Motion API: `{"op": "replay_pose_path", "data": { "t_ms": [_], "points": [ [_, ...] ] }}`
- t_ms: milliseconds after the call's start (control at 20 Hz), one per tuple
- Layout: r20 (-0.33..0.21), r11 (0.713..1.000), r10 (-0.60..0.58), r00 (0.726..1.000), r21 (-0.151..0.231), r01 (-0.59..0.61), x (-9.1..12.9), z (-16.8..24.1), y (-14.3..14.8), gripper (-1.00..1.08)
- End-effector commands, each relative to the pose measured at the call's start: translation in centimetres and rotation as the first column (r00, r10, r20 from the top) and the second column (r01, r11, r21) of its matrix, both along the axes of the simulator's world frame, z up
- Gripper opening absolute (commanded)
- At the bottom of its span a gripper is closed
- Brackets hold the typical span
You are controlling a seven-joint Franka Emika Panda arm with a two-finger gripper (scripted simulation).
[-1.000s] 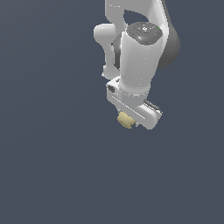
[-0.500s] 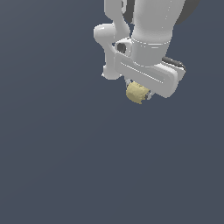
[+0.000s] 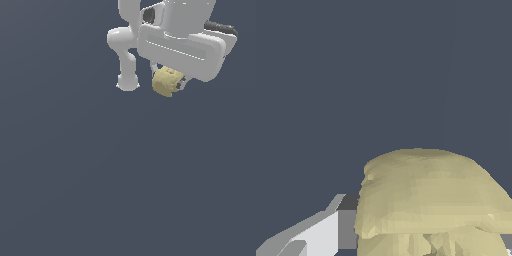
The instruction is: Pick up the object and move it to a goal position.
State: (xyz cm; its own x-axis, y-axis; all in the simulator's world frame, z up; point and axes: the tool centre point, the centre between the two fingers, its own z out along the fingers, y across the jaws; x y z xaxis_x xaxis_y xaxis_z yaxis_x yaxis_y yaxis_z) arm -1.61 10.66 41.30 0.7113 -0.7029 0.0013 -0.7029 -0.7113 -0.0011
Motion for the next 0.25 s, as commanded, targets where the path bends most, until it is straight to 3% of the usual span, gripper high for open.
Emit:
{"op": "replay_pose_path", "data": {
  "t_ms": [0,200],
  "points": [
    [-0.002,1.000,0.000,1.000,0.000,0.000,-0.23,0.70,0.22,-1.00],
    [-0.002,1.000,0.000,1.000,0.000,0.000,-0.23,0.99,0.34,-1.00]
  ]
}}
